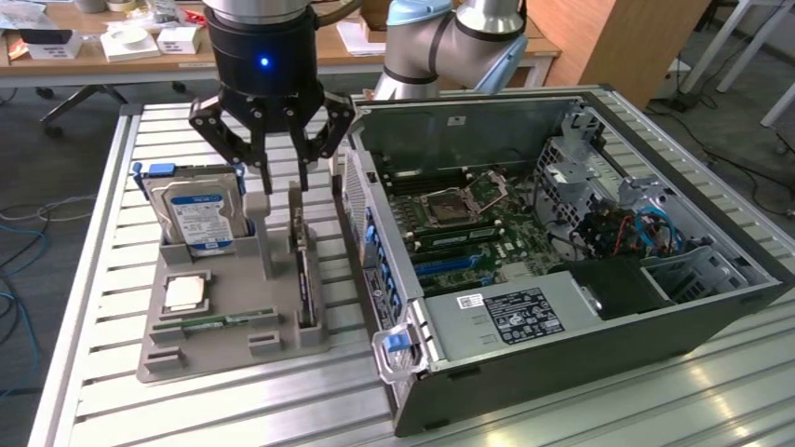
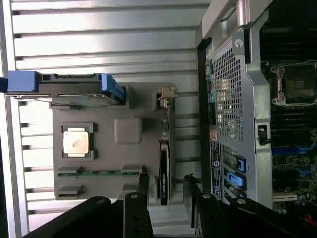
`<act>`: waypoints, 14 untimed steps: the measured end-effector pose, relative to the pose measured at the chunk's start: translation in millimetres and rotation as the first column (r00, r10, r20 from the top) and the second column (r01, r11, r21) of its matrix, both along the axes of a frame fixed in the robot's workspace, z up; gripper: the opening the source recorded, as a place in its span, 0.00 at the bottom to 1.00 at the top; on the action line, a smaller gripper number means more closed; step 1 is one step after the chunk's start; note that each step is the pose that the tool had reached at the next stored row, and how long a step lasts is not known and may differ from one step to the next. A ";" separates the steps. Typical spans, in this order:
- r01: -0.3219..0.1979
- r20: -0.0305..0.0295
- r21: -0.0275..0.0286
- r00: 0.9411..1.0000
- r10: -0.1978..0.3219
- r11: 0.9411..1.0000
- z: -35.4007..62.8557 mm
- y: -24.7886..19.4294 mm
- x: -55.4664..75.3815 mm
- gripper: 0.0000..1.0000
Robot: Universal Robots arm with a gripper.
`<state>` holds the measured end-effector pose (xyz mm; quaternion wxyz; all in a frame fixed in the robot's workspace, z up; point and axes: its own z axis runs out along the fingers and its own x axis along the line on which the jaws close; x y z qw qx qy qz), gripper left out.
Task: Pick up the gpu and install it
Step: 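Pick up the gpu and move the gpu toward the slot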
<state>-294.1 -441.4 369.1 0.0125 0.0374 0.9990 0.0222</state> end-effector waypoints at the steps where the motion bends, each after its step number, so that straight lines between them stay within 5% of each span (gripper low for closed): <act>1: 0.000 0.000 0.000 1.000 0.000 1.000 -0.3 0.0 0.0 0.41; 14: 0.000 0.000 0.000 1.000 0.000 1.000 -3.4 0.0 0.0 0.41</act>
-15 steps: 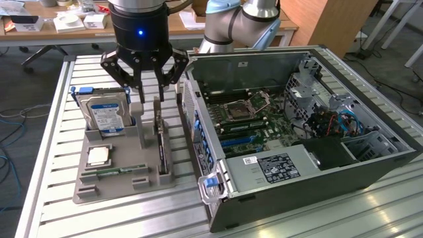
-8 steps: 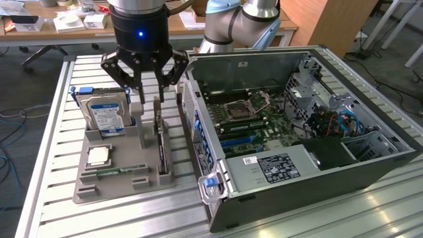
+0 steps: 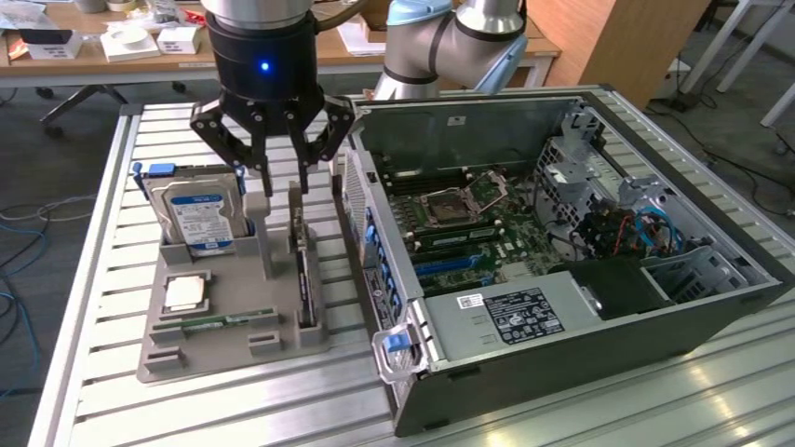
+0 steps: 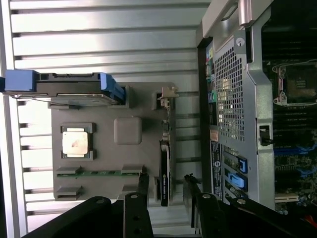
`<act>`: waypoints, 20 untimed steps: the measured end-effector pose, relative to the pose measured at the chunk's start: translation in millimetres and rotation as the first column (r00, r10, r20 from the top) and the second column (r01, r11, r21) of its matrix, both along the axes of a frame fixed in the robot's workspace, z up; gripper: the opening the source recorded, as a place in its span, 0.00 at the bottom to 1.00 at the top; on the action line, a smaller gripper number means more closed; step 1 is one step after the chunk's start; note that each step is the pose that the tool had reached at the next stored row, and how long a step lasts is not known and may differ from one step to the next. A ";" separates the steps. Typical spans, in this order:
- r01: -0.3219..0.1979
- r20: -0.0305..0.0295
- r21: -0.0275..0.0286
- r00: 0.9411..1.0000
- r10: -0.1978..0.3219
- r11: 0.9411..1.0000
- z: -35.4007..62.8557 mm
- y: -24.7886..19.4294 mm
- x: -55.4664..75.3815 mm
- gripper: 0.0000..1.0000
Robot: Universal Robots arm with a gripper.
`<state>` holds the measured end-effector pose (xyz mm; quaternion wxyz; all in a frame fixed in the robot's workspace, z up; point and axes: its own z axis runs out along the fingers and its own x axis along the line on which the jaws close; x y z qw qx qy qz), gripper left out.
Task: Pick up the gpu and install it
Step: 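Pick up the gpu and move the gpu toward the slot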
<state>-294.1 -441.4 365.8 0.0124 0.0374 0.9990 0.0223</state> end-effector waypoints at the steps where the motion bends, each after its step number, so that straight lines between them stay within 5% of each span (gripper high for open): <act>1: 0.000 0.000 0.000 1.000 0.000 1.000 -0.2 0.0 0.0 0.41; 20: 0.000 0.000 0.000 1.000 0.000 1.000 -5.9 0.0 0.0 0.41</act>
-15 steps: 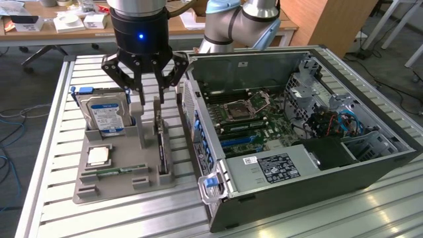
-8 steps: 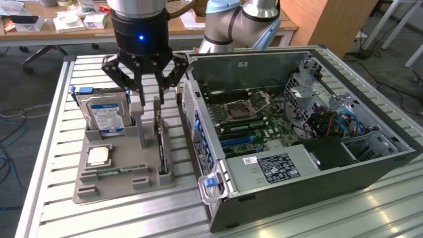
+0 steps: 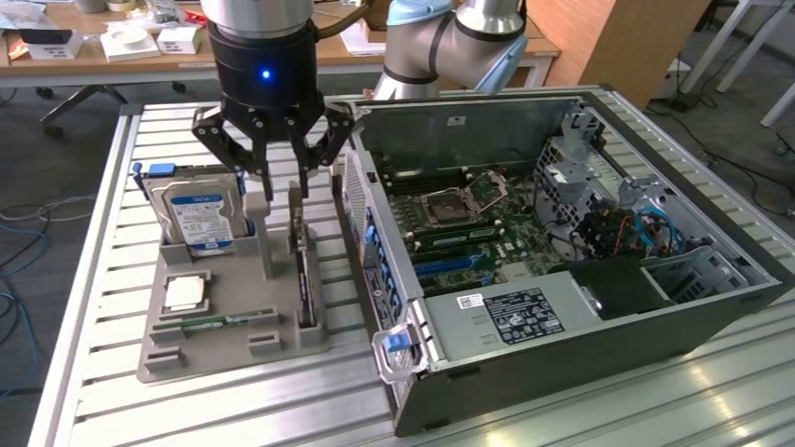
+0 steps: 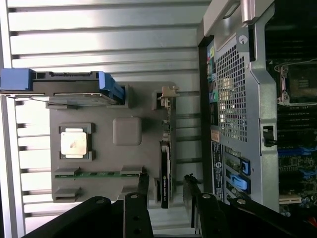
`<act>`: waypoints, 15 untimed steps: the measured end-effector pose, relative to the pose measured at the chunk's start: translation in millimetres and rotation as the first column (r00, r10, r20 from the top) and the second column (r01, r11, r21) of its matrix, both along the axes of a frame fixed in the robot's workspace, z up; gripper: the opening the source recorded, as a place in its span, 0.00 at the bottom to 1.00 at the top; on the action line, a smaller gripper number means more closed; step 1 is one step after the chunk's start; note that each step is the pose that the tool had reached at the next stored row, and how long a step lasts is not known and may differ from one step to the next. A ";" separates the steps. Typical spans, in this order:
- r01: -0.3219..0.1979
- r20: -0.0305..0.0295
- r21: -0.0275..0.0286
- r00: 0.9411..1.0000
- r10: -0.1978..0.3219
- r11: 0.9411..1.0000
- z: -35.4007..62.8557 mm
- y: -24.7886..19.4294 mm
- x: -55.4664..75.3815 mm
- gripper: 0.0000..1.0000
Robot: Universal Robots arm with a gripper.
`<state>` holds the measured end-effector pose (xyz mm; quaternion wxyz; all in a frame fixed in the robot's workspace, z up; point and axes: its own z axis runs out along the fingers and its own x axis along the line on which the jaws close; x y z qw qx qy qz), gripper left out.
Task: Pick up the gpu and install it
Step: 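Pick up the gpu and move the gpu toward the slot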
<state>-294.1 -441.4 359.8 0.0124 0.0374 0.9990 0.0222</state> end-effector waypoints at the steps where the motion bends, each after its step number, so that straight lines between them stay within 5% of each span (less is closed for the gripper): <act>1: 0.000 0.000 0.000 1.000 0.000 1.000 -0.3 0.0 0.0 0.41; 15: 0.000 0.000 0.000 1.000 0.000 1.000 -3.9 0.0 0.0 0.41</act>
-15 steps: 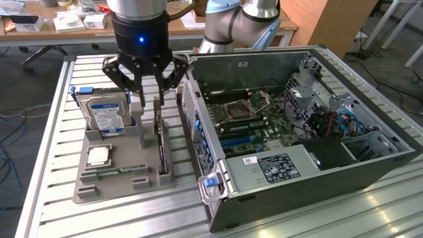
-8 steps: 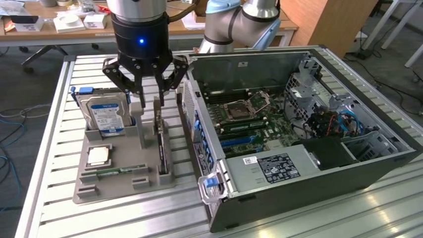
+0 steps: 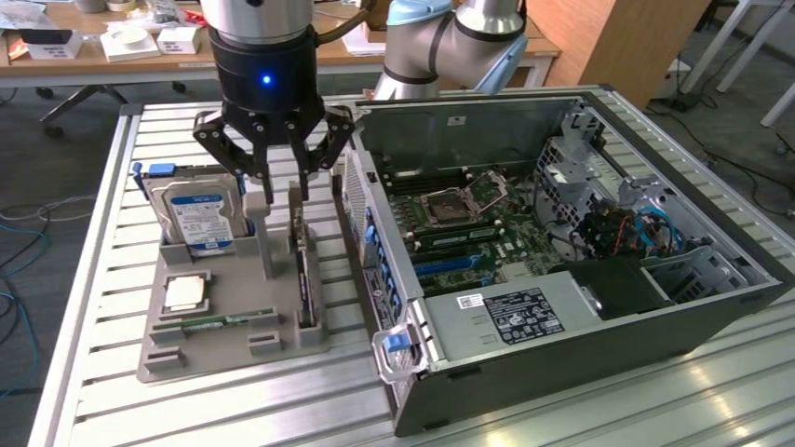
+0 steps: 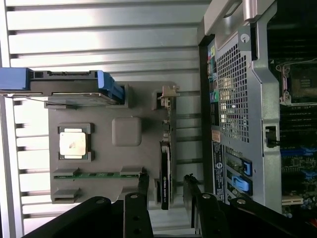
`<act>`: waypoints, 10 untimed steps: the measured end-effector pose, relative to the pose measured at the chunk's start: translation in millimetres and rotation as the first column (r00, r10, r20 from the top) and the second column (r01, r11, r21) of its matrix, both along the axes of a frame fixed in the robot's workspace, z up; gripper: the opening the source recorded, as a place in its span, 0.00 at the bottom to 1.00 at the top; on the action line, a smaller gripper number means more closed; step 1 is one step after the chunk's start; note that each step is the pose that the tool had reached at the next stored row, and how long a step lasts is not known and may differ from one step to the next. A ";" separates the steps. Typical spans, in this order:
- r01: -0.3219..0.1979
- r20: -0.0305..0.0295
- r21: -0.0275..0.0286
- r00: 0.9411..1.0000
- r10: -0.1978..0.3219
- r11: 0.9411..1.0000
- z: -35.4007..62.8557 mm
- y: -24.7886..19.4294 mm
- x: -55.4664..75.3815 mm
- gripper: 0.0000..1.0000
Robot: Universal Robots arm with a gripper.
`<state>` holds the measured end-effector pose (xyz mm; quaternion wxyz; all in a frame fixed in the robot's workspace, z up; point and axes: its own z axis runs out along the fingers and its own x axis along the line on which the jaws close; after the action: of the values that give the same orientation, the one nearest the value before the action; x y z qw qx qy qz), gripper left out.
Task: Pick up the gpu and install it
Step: 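Pick up the gpu and move the gpu toward the slot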
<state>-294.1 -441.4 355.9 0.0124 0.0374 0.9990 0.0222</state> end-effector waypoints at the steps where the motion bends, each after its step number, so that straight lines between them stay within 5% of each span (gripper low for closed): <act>1: 0.000 0.000 0.000 1.000 0.000 1.000 -0.2 0.0 0.0 0.41; 10: 0.000 0.000 0.000 1.000 0.000 1.000 -2.7 0.0 0.0 0.41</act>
<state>-294.1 -441.4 353.2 0.0124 0.0374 0.9990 0.0223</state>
